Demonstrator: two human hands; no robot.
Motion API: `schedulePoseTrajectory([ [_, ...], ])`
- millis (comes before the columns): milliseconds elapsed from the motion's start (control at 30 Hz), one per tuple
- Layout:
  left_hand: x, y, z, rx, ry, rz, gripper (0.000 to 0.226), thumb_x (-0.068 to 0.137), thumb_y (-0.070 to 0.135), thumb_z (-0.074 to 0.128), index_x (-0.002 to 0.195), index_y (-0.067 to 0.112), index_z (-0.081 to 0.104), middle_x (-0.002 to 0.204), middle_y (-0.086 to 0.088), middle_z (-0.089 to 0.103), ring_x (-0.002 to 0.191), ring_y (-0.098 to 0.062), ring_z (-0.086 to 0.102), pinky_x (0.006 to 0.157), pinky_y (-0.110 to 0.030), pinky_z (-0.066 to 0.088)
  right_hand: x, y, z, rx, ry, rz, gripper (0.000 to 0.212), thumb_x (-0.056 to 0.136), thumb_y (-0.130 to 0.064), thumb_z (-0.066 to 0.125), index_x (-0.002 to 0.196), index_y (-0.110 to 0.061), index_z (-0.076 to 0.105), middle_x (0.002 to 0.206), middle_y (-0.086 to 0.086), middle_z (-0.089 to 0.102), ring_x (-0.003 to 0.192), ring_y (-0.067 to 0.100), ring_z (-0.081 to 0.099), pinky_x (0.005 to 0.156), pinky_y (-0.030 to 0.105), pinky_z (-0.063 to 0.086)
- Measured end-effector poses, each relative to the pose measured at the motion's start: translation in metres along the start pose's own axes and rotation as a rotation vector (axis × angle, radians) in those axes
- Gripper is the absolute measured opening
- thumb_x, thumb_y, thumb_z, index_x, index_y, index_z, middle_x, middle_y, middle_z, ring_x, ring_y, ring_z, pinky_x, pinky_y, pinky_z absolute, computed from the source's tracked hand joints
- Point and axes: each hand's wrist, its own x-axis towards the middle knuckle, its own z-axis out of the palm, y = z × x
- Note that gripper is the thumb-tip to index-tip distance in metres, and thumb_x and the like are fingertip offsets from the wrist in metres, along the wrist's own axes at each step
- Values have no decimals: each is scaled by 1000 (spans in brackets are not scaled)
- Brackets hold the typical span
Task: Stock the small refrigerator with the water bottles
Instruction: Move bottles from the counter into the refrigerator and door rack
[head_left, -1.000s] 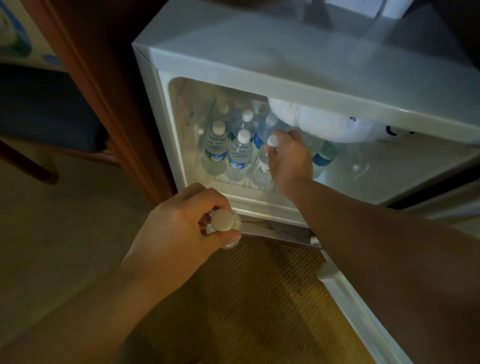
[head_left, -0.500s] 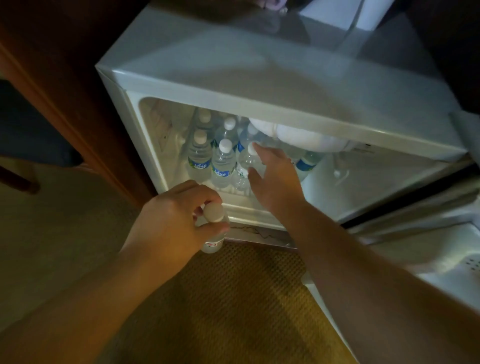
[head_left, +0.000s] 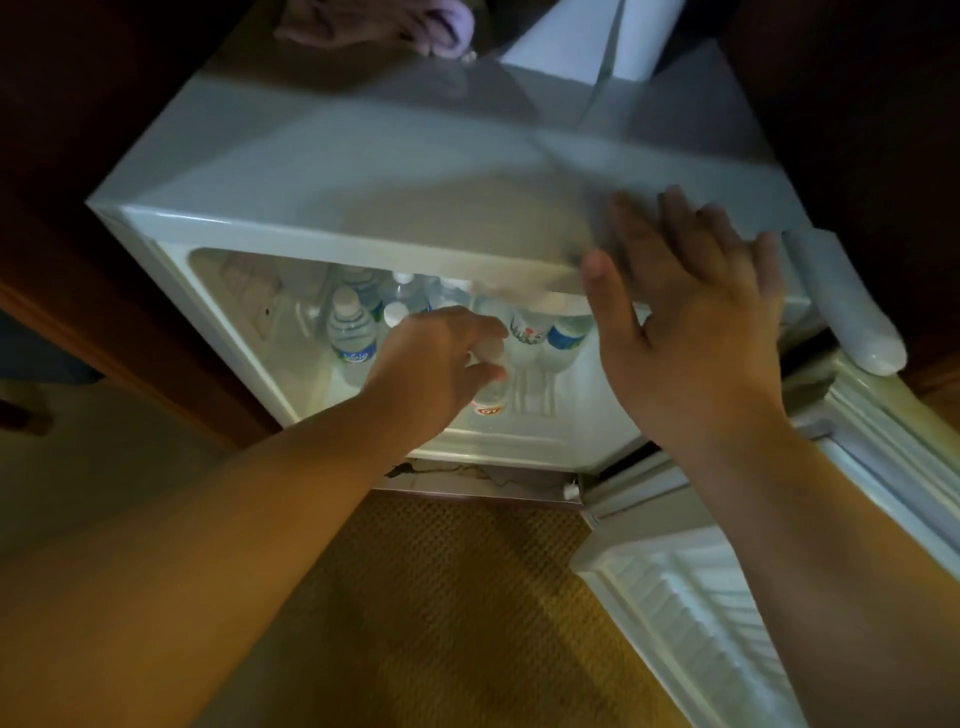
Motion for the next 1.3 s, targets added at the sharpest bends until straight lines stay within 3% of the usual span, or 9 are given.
schedulePoseTrajectory([
  [100, 23, 8, 19, 160, -88, 18, 35, 98, 24, 71, 132, 21, 71, 139, -1, 68, 124, -24, 65, 112, -43, 49, -2, 7, 5, 18, 44, -55, 59, 107, -60, 26, 154, -30, 46, 161, 10, 42, 150, 35, 33, 122, 52, 23],
  [167, 33, 10, 27, 348, -151, 103, 35, 102, 28, 66, 136, 23, 69, 143, 0, 66, 128, -24, 64, 115, -42, 46, -2, 8, 7, 23, 69, -61, 58, 107, -59, 27, 153, -31, 48, 159, 8, 45, 150, 34, 35, 120, 51, 25],
  [400, 59, -3, 37, 520, -171, 207, 10, 95, 15, 72, 103, 11, 77, 105, -10, 78, 98, -30, 74, 92, -45, 58, -2, 11, 12, 54, 98, -62, 55, 106, -61, 31, 152, -37, 48, 158, 5, 46, 148, 33, 36, 116, 48, 26],
  [567, 73, -16, 47, 522, -117, 179, 5, 93, 13, 71, 89, 13, 74, 94, -10, 76, 93, -33, 72, 85, -43, 59, -1, 13, 12, 69, 81, -56, 56, 104, -64, 30, 152, -41, 46, 158, 1, 45, 148, 31, 34, 115, 45, 24],
  [667, 74, -20, 55, 521, -110, 123, 21, 98, 13, 66, 118, 10, 72, 108, -12, 75, 100, -31, 72, 84, -35, 56, 0, 14, 12, 65, 67, -53, 56, 104, -65, 30, 152, -41, 46, 158, 2, 44, 148, 31, 34, 115, 46, 24],
  [833, 60, -25, 60, 632, -103, 178, 56, 100, 17, 68, 152, 12, 49, 141, -18, 62, 127, -37, 60, 101, -47, 56, -1, 14, 11, 66, 47, -45, 55, 104, -66, 29, 152, -44, 45, 160, 0, 42, 148, 31, 32, 114, 47, 24],
  [967, 38, -24, 61, 677, -111, 121, 73, 93, 9, 75, 158, 16, 42, 155, -24, 47, 139, -42, 51, 104, -50, 55, 0, 14, 10, 66, 30, -51, 56, 104, -66, 29, 153, -42, 44, 161, 0, 40, 150, 30, 30, 116, 48, 24],
  [1100, -10, 0, 48, 546, -119, -7, 61, 104, 19, 58, 161, 22, 36, 165, -16, 37, 149, -36, 39, 113, -49, 45, 1, 11, 4, 60, -15, -41, 56, 105, -65, 26, 154, -42, 40, 163, 1, 37, 150, 32, 29, 117, 51, 22],
  [1300, -117, 58, 1, 431, -41, -180, 57, 106, 40, 48, 161, 34, 33, 166, 4, 38, 153, -20, 31, 119, -42, 39, 9, 6, -23, 40, -349, -4, 62, 104, -63, 22, 162, -42, 18, 173, 4, 12, 158, 31, 7, 125, 50, 5],
])
